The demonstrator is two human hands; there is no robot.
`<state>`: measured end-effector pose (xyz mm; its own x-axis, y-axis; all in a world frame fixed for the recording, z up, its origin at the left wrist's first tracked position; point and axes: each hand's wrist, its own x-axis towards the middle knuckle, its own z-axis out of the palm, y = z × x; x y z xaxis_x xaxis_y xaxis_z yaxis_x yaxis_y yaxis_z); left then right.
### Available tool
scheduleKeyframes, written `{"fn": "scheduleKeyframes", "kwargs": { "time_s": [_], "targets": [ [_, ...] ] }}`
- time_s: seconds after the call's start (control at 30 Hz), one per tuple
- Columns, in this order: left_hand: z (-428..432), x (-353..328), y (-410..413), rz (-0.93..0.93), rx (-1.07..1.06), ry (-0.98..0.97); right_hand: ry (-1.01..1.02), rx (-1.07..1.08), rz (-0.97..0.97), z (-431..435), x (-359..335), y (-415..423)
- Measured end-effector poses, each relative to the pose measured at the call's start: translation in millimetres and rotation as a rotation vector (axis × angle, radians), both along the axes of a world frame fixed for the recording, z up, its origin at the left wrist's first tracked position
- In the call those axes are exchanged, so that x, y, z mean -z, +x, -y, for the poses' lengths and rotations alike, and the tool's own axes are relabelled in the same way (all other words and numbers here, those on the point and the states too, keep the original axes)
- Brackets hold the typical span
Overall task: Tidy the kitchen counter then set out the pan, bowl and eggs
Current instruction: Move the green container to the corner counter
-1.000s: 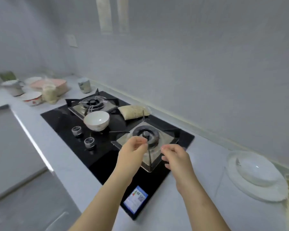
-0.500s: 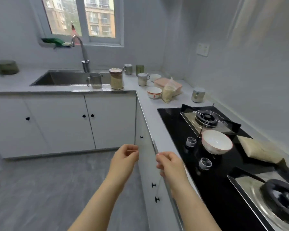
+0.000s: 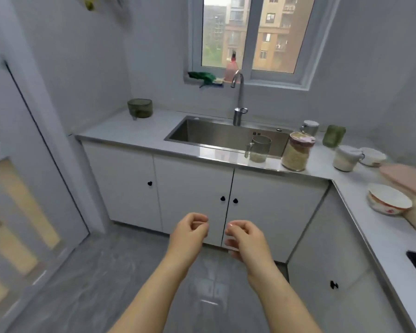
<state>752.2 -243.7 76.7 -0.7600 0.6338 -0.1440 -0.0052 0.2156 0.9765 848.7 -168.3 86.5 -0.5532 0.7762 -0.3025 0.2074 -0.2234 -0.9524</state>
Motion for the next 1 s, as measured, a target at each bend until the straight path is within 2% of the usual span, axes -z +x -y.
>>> {"fn": "scheduleKeyframes", "kwargs": {
  "time_s": [0.27,0.47,0.67,1.0],
  "targets": [
    [-66,13,-150,-0.001,-0.154,-0.034,-0.003,-0.172,-0.033,-82,10,-162],
    [-132,-7,-268,-0.015,-0.291,-0.052,-0.022,-0.287,-0.069,-165,-1,-289],
    [-157,-14,-367,0.018,-0.419,-0.032,-0.063,-0.39,-0.054,-195,-1,-404],
    [-195,2,-558,0.062,-0.411,-0.017,-0.101,-0.327,-0.06,-235,14,-586]
  ]
}}
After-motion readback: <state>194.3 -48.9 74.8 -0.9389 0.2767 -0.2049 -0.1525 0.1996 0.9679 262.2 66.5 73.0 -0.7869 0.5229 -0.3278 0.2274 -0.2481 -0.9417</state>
